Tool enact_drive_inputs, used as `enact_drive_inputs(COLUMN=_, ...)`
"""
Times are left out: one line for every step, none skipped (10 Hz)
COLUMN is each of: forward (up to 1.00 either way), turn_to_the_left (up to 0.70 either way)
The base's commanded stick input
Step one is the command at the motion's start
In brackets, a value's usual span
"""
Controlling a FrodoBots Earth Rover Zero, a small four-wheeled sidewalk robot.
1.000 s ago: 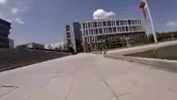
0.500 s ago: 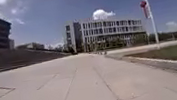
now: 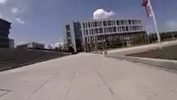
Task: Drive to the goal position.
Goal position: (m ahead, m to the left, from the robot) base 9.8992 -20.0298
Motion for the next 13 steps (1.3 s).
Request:
enact_drive_inputs(forward=0.3, turn_to_the_left=0.01)
enact_drive_inputs(forward=0.3, turn_to_the_left=0.01)
enact_drive_inputs(forward=0.3, turn_to_the_left=0.01)
enact_drive_inputs(forward=0.3, turn_to_the_left=0.01)
enact_drive_inputs(forward=0.3, turn_to_the_left=0.01)
enact_drive_inputs(forward=0.3, turn_to_the_left=0.01)
enact_drive_inputs(forward=0.3, turn_to_the_left=0.01)
enact_drive_inputs(forward=0.3, turn_to_the_left=0.01)
enact_drive_inputs(forward=0.3, turn_to_the_left=0.01)
enact_drive_inputs(forward=0.3, turn_to_the_left=0.01)
enact_drive_inputs(forward=0.3, turn_to_the_left=0.01)
enact_drive_inputs(forward=0.3, turn_to_the_left=0.01)
enact_drive_inputs(forward=0.3, turn_to_the_left=0.01)
